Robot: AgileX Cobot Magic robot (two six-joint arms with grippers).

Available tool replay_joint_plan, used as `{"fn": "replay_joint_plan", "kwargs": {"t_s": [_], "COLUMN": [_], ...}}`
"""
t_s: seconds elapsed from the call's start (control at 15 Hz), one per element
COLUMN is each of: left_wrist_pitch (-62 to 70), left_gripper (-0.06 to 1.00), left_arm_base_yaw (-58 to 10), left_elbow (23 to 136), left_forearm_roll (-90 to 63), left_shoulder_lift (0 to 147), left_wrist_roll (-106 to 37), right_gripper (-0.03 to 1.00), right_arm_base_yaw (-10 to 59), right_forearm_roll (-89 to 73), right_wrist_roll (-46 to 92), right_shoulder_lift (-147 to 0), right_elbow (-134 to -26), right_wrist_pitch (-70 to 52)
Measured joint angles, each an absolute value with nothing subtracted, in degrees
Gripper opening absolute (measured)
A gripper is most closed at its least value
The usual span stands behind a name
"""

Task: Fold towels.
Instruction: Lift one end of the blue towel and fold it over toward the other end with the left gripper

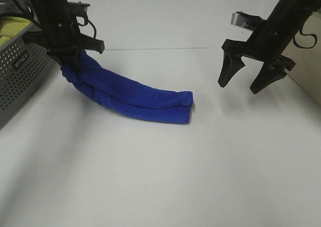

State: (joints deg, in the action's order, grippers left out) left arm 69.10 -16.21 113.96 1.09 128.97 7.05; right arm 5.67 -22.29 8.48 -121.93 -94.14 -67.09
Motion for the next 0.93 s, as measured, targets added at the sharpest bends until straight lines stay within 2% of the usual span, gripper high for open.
{"fn": "replay_joint_plan", "kwargs": {"t_s": [0.27,0.6,0.93], "left_wrist_pitch": [69.4,69.6,69.6], "left_gripper": [0.12,0.12,0.12], "left_arm_base_yaw": [-22.2,-30.5,-31.6], "left_elbow": [119.5,124.3,132.5], "left_forearm_roll": [0.0,-5.9,-11.8], "left_shoulder_lift": [127.0,132.3,142.4], "left_wrist_roll": [7.8,9.1,15.8], "right_gripper": [0.83,0.83,0.83], "right_arm_base_yaw": [5.7,5.7,5.7], "right_forearm_roll": [-22.3,-22.7,-22.7], "right_wrist_roll": [8.5,8.5,8.5], "right_shoulder_lift": [-121.9,-121.9,-121.9], "right_elbow": [-94.1,-94.1,-94.1], "right_wrist_pitch": [-67.3,-67.3,-67.7]}}
